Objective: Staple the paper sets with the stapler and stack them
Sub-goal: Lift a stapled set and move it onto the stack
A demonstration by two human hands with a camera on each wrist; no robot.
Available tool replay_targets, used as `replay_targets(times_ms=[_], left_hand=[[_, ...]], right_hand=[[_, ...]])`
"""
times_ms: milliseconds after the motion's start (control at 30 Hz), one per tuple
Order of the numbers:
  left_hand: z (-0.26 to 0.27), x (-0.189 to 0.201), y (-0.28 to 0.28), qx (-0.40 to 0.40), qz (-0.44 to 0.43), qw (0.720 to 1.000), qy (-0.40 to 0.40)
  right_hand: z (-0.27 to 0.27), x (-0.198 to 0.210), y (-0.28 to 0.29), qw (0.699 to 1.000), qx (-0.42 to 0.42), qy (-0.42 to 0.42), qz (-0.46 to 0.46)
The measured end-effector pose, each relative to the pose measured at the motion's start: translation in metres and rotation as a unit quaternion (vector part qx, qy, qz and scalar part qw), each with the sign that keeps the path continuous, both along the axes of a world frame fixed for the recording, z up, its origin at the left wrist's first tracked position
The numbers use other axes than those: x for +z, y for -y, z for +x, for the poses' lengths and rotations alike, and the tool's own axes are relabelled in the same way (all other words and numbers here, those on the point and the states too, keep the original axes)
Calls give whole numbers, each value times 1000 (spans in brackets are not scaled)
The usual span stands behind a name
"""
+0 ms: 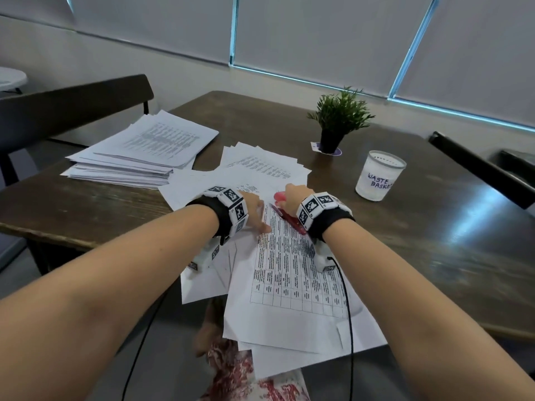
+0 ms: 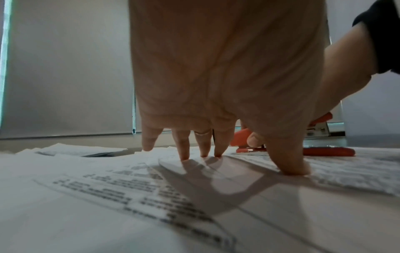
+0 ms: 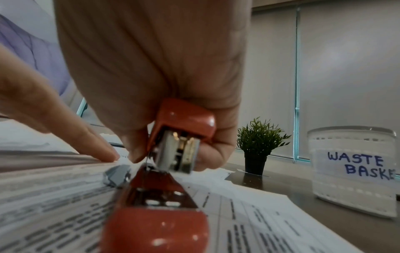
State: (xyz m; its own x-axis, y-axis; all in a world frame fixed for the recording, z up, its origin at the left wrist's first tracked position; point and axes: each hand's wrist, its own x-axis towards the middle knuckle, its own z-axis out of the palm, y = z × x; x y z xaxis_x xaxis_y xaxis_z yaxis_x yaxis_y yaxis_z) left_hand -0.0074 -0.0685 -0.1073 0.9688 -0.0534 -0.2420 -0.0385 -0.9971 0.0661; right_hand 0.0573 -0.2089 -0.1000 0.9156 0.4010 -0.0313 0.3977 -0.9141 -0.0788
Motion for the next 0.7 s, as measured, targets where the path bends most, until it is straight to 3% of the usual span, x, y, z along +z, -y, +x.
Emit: replay_targets(times_ms=[333,700], left_hand=[[21,-5,-5,-33,69,997,-1],[27,-9,-11,-67,45,997,9]], right_hand=[[16,6,-4,996,33,-3,-78],[6,0,-20,988,40,10,-150]])
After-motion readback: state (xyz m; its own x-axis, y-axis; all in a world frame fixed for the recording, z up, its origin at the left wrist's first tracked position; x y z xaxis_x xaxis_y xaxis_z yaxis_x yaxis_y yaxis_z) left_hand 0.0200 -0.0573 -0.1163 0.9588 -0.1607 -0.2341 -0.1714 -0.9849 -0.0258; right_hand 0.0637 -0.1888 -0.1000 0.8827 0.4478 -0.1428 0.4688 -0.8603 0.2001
